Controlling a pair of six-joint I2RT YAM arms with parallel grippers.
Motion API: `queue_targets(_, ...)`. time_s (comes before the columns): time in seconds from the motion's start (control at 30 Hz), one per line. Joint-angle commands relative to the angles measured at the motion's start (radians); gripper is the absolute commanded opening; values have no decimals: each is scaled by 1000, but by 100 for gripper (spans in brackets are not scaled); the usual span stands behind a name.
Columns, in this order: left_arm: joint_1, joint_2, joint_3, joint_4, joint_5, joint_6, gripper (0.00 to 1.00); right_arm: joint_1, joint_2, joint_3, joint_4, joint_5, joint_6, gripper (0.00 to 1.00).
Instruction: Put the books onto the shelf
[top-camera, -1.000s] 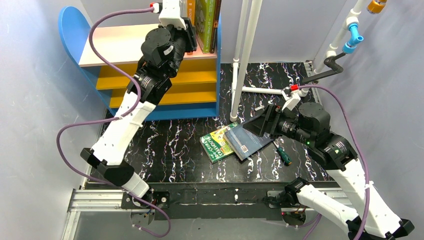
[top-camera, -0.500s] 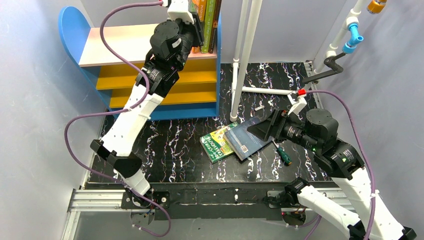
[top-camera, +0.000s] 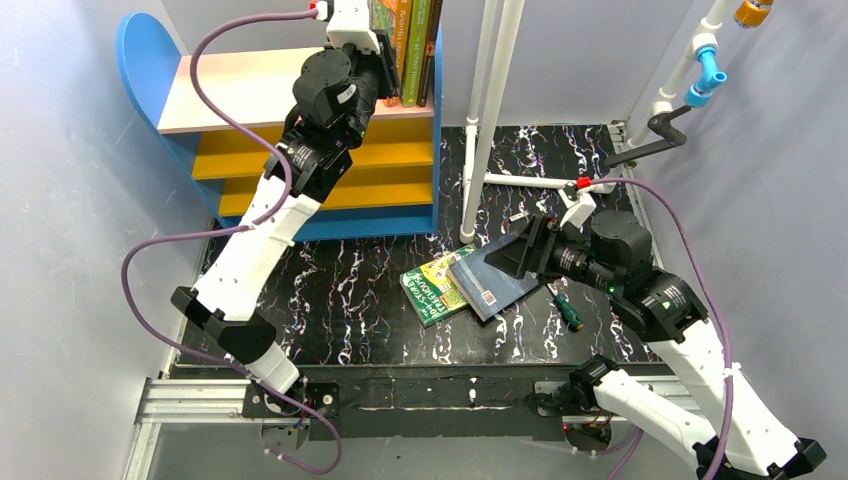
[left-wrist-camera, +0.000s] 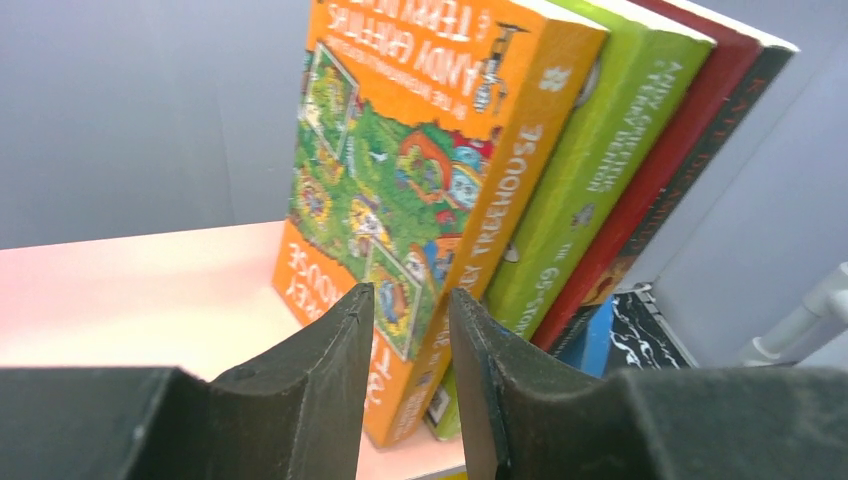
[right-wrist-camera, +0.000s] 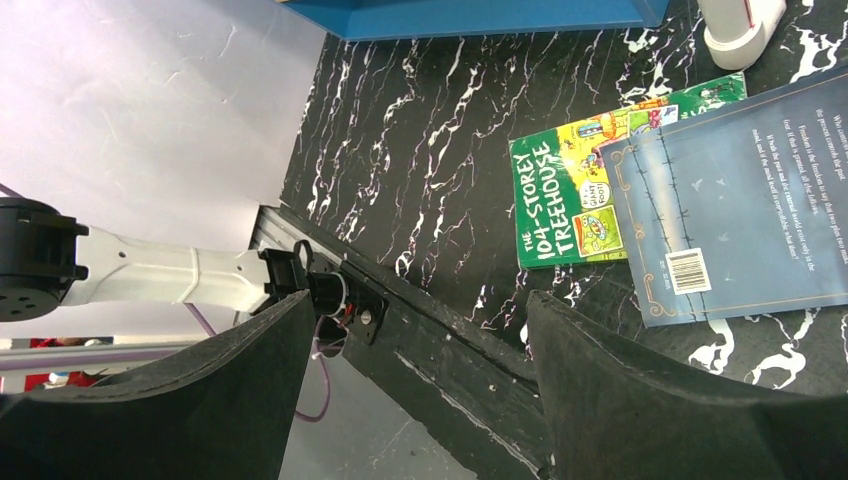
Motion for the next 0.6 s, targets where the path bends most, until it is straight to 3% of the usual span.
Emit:
queue_targets(0.0,30,-88,-6,-27,-92,13,32,-3,13,2,75,-26,2,84)
queue_targets(0.2,154,-95,29,-197,-93,-139,35,-3,12,-18,99,-43,14,84)
queue_targets(0.43,343,69,259,-456,73,-336,34,-4,0,-31,118,-54,16,84)
queue_targets(0.57,363,110,254,-418,149,-342,34,-3,-5,-36,126,-59,14,84)
